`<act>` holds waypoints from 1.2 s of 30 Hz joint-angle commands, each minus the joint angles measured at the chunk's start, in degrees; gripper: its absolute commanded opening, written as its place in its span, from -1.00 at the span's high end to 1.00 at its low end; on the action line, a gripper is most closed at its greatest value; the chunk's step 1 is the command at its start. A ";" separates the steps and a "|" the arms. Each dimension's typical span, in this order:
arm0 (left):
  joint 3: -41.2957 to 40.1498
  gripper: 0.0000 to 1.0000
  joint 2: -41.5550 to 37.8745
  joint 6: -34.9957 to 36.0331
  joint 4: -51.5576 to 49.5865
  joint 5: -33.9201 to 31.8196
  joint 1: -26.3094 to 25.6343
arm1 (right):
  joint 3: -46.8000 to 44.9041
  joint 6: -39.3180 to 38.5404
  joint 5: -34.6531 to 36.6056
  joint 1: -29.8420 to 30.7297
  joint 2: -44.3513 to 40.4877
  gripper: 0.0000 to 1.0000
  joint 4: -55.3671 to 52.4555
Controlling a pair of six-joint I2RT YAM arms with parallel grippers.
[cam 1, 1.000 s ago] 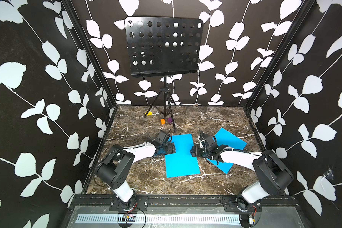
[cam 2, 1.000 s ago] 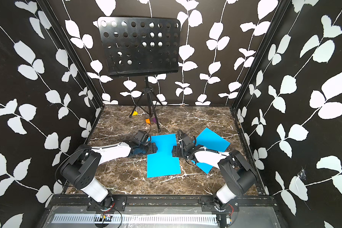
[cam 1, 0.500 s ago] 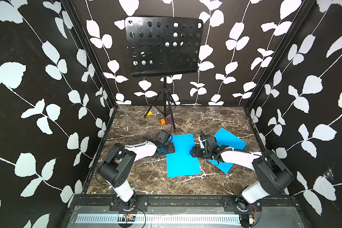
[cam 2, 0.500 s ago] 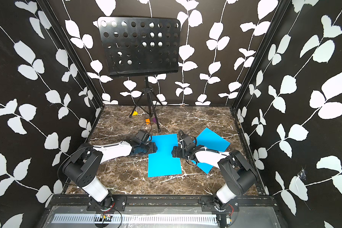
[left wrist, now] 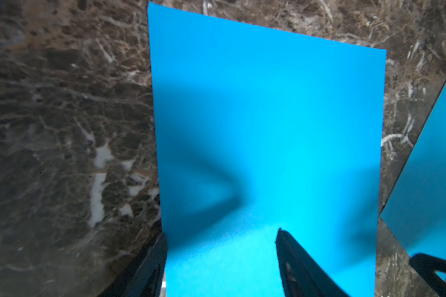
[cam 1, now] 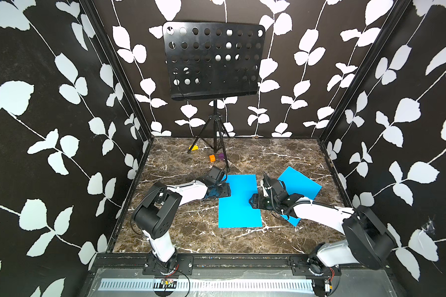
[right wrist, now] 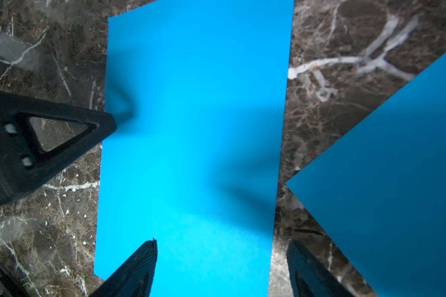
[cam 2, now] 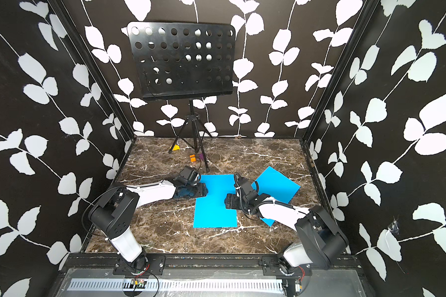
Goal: Fold the rectangular paper in half along the long edge
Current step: Move the paper to the center of the board, then adjust the paper at the center of the board.
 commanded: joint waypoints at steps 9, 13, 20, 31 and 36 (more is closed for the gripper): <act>-1.08 -0.98 -8.22 1.78 -9.95 -4.29 -0.41 | -1.33 0.56 2.42 5.05 -0.50 -0.58 -2.07; -2.93 -0.98 -10.96 1.18 -10.66 -5.24 -0.42 | -2.57 2.29 0.57 6.58 0.87 -0.52 -1.07; -4.53 -0.84 -13.40 -0.37 -11.73 -5.54 -0.41 | -1.47 3.99 -0.26 11.32 4.34 -0.42 -0.18; -2.52 -0.61 -12.19 -0.77 -12.23 -3.04 -2.07 | 3.13 -2.67 1.86 13.15 2.15 -0.52 -1.49; -2.05 -0.42 -11.53 -1.89 -12.76 -3.37 -4.52 | 5.32 -8.05 5.06 4.67 0.75 -0.59 -2.03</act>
